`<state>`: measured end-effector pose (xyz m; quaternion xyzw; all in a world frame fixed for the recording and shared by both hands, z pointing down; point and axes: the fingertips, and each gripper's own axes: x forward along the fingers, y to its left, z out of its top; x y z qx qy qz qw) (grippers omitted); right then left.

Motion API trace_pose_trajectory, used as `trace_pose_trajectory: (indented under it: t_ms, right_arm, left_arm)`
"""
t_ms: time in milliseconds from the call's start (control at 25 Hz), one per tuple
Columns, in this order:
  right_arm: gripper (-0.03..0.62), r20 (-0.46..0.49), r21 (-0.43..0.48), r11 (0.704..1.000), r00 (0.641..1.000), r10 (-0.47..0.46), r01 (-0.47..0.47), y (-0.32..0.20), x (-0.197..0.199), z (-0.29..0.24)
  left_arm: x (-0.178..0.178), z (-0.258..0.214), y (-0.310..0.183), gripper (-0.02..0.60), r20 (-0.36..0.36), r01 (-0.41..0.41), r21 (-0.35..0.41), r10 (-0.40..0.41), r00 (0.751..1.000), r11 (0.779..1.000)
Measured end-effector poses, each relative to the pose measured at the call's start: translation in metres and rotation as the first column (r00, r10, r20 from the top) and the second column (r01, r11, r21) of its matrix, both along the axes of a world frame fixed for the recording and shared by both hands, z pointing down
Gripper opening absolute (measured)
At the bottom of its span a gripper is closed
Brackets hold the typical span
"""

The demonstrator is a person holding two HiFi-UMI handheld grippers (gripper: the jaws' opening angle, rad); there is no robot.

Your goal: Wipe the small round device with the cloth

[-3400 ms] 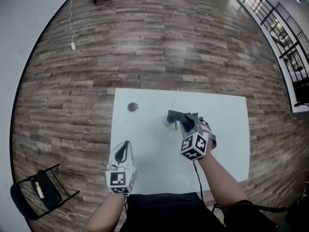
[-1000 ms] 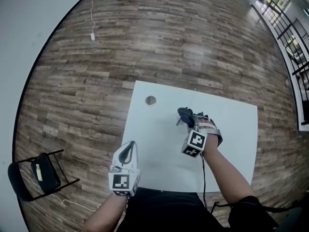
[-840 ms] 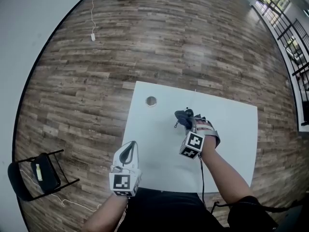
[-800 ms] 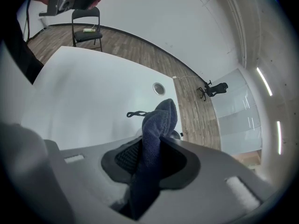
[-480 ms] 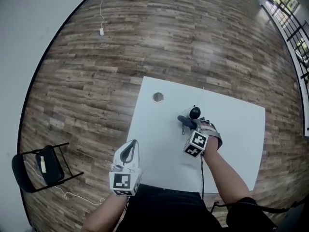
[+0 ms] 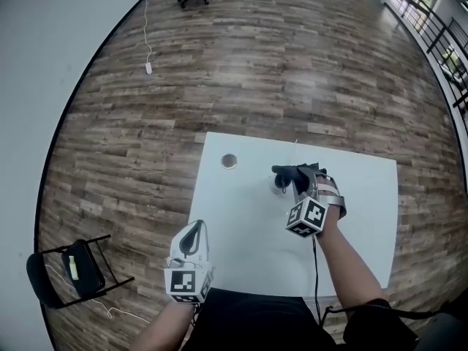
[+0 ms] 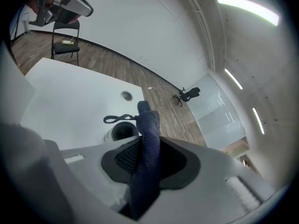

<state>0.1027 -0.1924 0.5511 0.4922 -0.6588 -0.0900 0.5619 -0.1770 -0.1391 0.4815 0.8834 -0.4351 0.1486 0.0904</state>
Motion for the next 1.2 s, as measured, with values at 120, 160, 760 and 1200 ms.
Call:
trace_pose_trajectory:
  t_ms: [120,160,760,1200]
  right_arm:
    - [0.100,-0.031,-0.042,0.999,0.999,-0.015,0.013,-0.009,-0.007,0.036]
    - [0.100,-0.045,-0.054,0.998,0.999,-0.027,0.025,-0.014,-0.014,0.046]
    - [0.100,-0.020,-0.219,0.975,0.999,-0.031,0.026,-0.001,-0.025,0.082]
    - [0.100,-0.029,-0.263,0.965,0.999,-0.019,0.011,0.009,-0.021,0.114]
  left_arm:
    - [0.002,0.005,-0.005,0.006,-0.002,-0.019,0.005,0.019,1.000,1.000]
    - [-0.006,0.005,-0.008,0.008,0.000,-0.004,0.010,0.004,1.000,1.000]
    - [-0.045,0.005,0.010,0.008,-0.015,0.102,-0.016,-0.102,0.995,0.995]
    - [-0.055,0.008,0.023,0.008,0.012,0.123,-0.031,-0.123,0.992,0.992]
